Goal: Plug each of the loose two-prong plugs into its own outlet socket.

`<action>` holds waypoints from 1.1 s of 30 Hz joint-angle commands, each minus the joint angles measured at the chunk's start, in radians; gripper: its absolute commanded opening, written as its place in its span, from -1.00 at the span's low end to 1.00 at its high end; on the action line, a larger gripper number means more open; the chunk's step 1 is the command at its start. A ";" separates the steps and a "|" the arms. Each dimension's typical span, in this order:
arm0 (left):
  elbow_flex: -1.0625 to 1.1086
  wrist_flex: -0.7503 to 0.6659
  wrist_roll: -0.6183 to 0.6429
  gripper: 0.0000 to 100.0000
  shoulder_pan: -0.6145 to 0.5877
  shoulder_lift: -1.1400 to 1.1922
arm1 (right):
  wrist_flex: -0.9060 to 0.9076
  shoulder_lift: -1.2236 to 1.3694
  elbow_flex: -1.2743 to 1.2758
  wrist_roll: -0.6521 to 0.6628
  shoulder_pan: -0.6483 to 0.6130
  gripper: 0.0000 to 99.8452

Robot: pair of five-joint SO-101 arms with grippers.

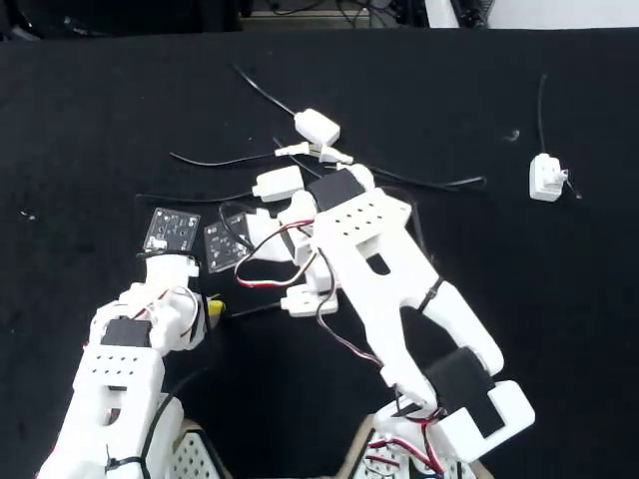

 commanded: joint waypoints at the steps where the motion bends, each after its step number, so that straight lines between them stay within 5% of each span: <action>1: -0.004 -0.006 0.008 -0.50 -0.010 0.005 | -0.049 -0.005 -0.008 0.015 -0.014 -0.98; 33: -0.002 -0.006 0.008 -0.50 -0.010 0.005 | -0.061 -0.012 0.102 0.052 0.048 -0.98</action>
